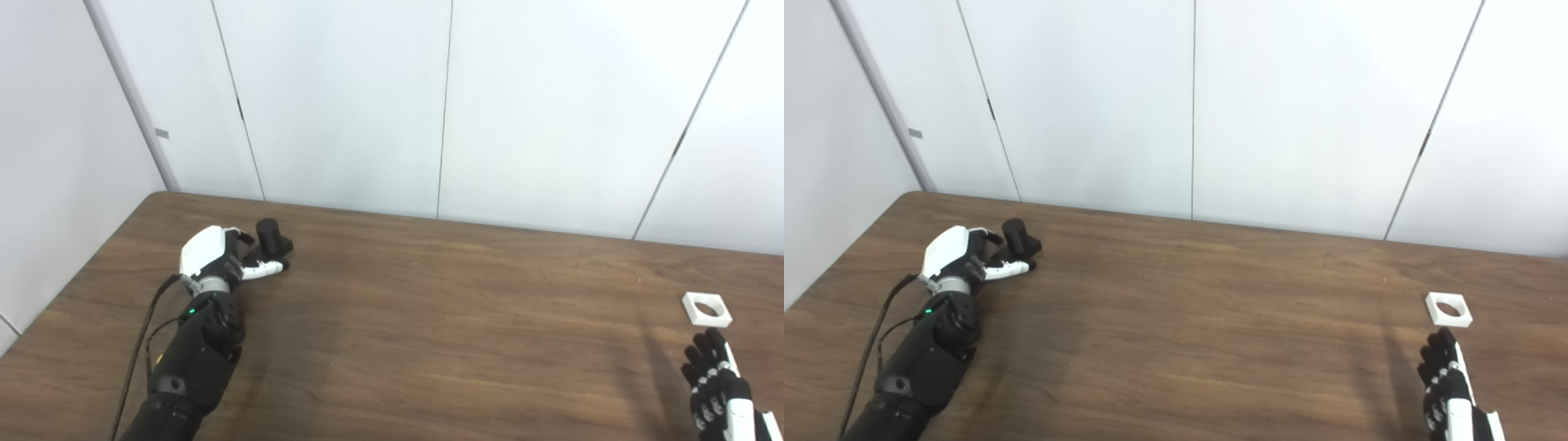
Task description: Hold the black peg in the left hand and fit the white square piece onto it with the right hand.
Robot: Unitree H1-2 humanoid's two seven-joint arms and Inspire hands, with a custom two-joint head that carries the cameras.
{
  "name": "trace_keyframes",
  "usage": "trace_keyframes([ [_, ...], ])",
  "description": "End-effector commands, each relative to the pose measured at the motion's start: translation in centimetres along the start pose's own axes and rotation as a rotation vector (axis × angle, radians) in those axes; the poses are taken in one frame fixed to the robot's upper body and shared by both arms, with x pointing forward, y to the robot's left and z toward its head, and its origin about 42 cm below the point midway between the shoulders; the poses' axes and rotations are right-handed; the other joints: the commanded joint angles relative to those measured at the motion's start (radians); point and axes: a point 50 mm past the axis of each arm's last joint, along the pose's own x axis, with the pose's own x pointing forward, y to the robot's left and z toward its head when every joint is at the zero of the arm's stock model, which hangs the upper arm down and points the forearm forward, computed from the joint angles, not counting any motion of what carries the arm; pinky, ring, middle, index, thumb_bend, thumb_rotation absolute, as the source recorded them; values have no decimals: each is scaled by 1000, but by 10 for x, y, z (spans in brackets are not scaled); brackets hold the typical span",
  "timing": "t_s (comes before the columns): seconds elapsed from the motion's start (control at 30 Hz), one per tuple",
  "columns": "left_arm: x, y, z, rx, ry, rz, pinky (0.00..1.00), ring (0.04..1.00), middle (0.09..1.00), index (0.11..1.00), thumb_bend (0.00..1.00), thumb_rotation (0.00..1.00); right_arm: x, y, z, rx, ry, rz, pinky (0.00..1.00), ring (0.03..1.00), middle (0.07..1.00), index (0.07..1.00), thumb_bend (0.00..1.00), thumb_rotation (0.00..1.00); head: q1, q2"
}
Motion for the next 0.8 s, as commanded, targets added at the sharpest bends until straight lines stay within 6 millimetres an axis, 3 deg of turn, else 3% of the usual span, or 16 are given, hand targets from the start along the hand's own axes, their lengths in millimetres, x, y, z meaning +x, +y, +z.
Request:
trace_keyframes([
  [0.0,11,22,8,10,-16,55,1000,960,895,702,841,332,-10,1,-14,20,38,-12,1000,994,990,1000,462,1000,1,1],
  [0.13,12,23,9,27,-21,56,1000,952,885,681,827,325,-9,0,-14,19,38,-17,1000,992,987,999,465,997,0,5],
  [0.27,13,23,8,25,-23,63,1000,937,852,591,806,257,-9,1,-14,21,37,-15,1000,986,983,992,464,996,-2,8],
  [0.3,13,23,8,16,-27,65,1000,930,836,530,639,151,-9,1,-13,23,37,-15,1000,987,985,994,462,998,-2,8],
  [0.4,13,22,7,-3,-44,72,1000,900,788,488,537,72,-9,1,-13,23,39,-16,1000,990,986,995,462,1000,-5,10],
  [0.77,12,23,5,-39,-65,52,963,875,759,482,523,50,-8,2,-10,23,26,-16,1000,984,981,988,480,985,-12,15],
])
